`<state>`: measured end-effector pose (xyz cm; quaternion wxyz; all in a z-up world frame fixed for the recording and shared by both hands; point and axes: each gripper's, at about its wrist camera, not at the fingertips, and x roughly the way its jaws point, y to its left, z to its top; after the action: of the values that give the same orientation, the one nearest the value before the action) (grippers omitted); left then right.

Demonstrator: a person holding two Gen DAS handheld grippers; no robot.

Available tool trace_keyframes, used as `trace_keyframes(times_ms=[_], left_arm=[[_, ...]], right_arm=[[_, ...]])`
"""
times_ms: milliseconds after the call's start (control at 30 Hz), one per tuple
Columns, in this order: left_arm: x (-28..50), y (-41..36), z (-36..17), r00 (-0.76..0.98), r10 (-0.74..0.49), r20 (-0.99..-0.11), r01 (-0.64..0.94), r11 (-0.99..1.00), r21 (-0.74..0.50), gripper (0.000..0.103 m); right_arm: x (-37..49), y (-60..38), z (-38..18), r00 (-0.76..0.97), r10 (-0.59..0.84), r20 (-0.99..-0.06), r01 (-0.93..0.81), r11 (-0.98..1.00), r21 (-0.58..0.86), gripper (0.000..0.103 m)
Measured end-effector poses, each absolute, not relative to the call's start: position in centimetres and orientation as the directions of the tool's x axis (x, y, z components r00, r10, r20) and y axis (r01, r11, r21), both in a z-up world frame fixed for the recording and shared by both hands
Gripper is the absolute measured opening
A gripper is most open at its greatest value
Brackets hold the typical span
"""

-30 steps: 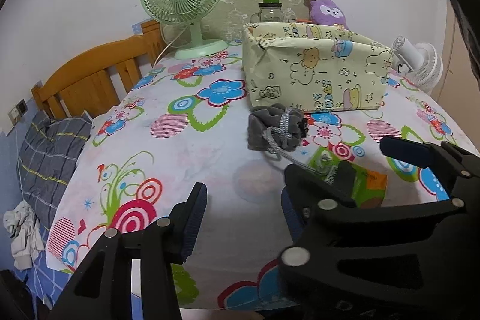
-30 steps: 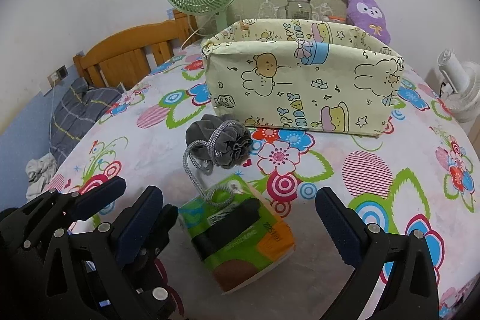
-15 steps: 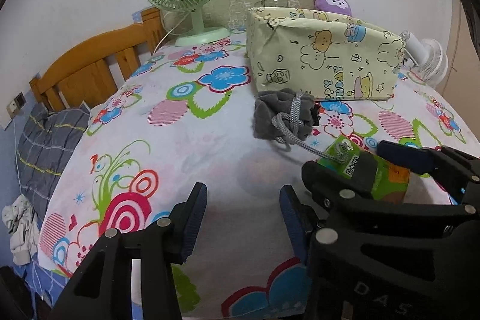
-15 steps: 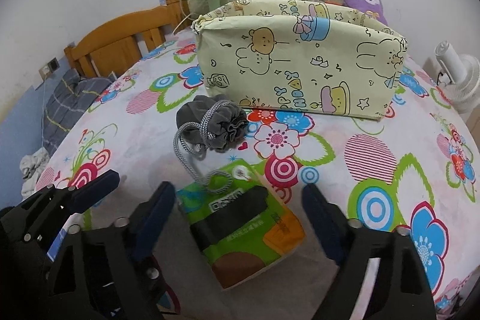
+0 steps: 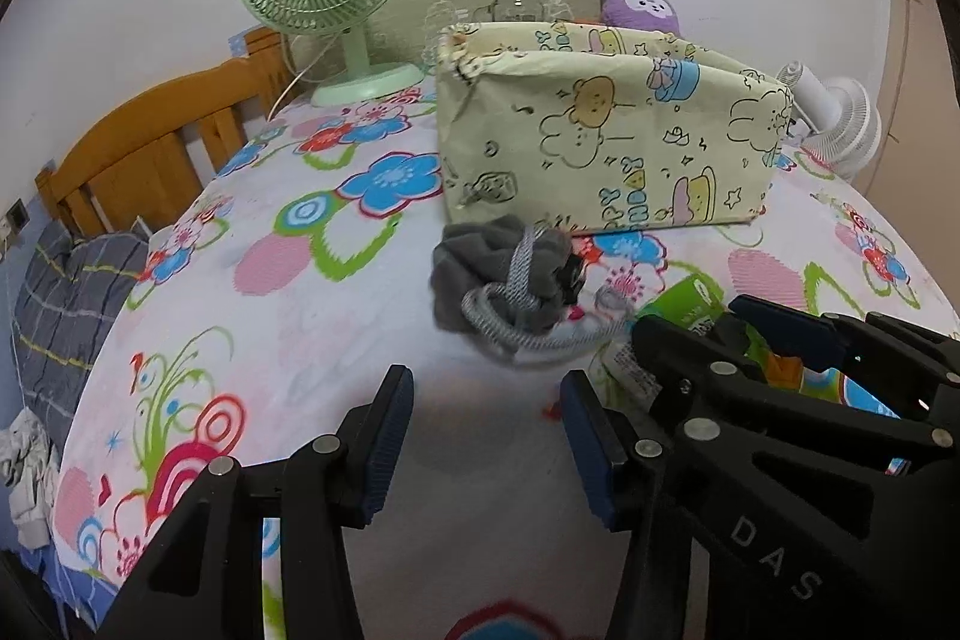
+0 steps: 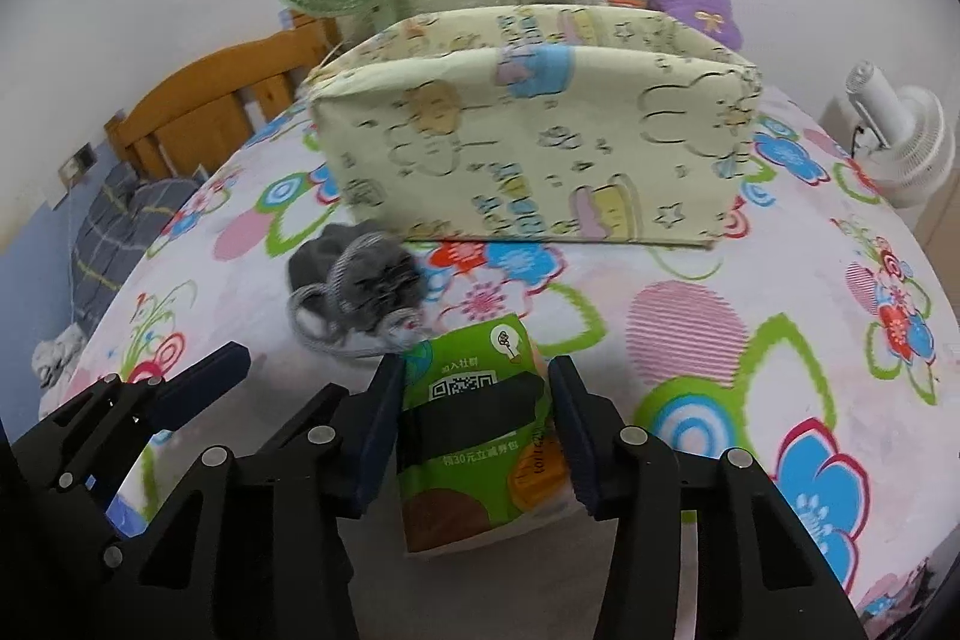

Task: Organize soft objects
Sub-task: 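Grasp the grey mesh sponge with left tool while right tool grasps the green tissue pack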

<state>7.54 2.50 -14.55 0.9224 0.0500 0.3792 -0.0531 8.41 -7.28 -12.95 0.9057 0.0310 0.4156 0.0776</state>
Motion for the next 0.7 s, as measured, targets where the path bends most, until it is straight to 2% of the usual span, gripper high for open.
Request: trace_keyframes(times_ms=[467,700], left_arm=[[11.1,1.3,-14.3,0.704,-0.083,-0.706,0.151,0.988,0.035,0.061],[12.1,1.0,-14.4,0.701,-0.081,-0.709,0.152,0.988,0.038,0.059]], right_arm=[[11.4,-9.3,-12.8,0.650,0.136,-0.747,-0.050,0.989,0.136,0.050],[12.4,-10.0,-13.0,0.648,0.135,-0.749,-0.032,0.988,0.150,0.050]])
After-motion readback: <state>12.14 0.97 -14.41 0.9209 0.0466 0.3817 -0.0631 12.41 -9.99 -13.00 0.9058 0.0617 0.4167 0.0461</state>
